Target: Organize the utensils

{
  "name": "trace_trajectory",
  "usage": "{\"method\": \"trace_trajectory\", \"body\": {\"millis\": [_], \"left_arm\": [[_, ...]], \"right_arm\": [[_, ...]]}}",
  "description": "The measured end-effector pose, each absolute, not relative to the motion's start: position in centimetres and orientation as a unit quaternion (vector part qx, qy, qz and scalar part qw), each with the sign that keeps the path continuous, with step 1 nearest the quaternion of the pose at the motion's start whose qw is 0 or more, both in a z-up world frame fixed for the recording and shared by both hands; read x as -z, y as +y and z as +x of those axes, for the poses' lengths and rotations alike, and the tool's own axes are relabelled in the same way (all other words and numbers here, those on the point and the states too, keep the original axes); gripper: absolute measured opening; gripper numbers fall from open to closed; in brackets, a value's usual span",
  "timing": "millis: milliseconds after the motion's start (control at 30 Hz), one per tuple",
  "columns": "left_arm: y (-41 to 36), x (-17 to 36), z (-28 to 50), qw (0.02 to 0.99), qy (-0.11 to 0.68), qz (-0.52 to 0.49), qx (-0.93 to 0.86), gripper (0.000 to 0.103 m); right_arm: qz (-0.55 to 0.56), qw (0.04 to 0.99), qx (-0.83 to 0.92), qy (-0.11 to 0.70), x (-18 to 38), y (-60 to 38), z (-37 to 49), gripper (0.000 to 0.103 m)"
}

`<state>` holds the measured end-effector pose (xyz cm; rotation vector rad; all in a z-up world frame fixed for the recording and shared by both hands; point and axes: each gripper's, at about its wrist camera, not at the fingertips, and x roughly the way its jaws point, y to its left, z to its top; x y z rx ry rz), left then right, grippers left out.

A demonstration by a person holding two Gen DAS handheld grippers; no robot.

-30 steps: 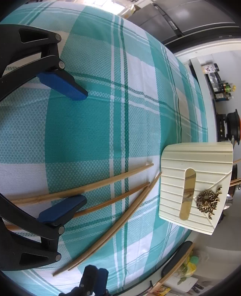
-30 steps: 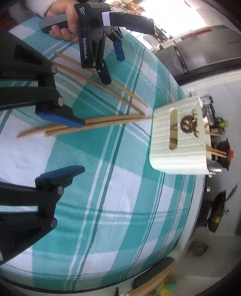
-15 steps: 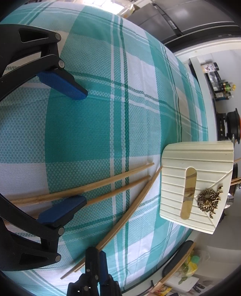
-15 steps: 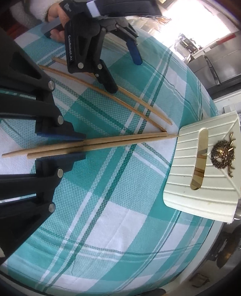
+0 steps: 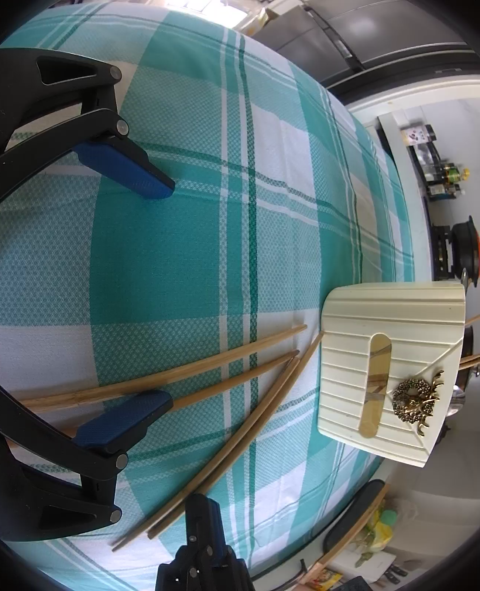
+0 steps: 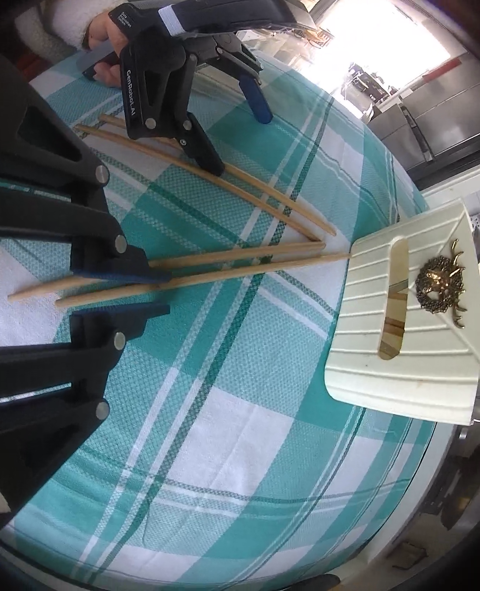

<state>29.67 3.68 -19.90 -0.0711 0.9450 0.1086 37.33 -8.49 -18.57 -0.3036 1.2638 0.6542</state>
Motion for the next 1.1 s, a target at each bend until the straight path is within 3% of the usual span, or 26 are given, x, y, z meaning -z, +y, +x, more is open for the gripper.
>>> {"method": "trace_trajectory", "body": {"millis": [100, 133, 200, 267, 367, 467, 600, 633, 700, 733, 767, 833, 1100], "left_arm": [[3.6, 19.9, 29.5, 0.888, 0.455, -0.032, -0.057, 0.101], [3.5, 19.8, 29.2, 0.890, 0.451, -0.030, -0.055, 0.095], [3.3, 19.5, 28.5, 0.896, 0.442, -0.022, -0.042, 0.079], [3.2, 19.2, 27.8, 0.899, 0.438, -0.009, -0.027, 0.048], [3.7, 18.9, 26.9, 0.897, 0.441, -0.003, -0.013, 0.019], [5.0, 18.8, 25.8, 0.892, 0.452, -0.004, -0.003, 0.010], [6.2, 18.7, 24.0, 0.886, 0.463, 0.000, 0.009, 0.012], [6.3, 18.7, 23.8, 0.885, 0.465, -0.001, 0.008, 0.019], [6.2, 18.8, 23.6, 0.886, 0.464, 0.008, -0.009, 0.056], [6.0, 18.9, 23.7, 0.887, 0.462, 0.015, -0.021, 0.084], [6.0, 19.1, 23.6, 0.889, 0.456, 0.022, -0.031, 0.091], [5.9, 19.4, 23.6, 0.892, 0.451, 0.025, -0.034, 0.092], [6.9, 19.7, 23.5, 0.892, 0.451, 0.007, -0.037, 0.098]], "right_arm": [[-0.186, 0.748, -0.298, 0.563, 18.8, -7.1, 36.6, 0.010], [-0.206, 0.748, -0.295, 0.558, 18.8, -6.7, 36.3, 0.010], [-0.213, 0.755, -0.278, 0.555, 18.8, -6.7, 35.9, 0.007], [-0.198, 0.769, -0.258, 0.550, 18.8, -7.5, 35.4, 0.008], [-0.165, 0.789, -0.229, 0.546, 18.6, -10.4, 33.8, 0.007], [-0.127, 0.806, -0.200, 0.543, 18.4, -14.8, 31.3, 0.006], [-0.089, 0.825, -0.126, 0.544, 18.0, -20.9, 27.9, 0.006], [-0.085, 0.830, -0.112, 0.540, 18.0, -21.8, 27.5, 0.007], [-0.073, 0.839, -0.100, 0.530, 17.9, -22.9, 26.8, 0.011], [-0.066, 0.843, -0.100, 0.524, 18.0, -23.1, 26.6, 0.022], [-0.061, 0.848, -0.101, 0.517, 18.1, -23.1, 26.5, 0.043], [-0.064, 0.857, -0.100, 0.502, 18.5, -22.8, 26.4, 0.056], [-0.068, 0.883, -0.095, 0.455, 19.1, -21.8, 26.0, 0.057]]}}
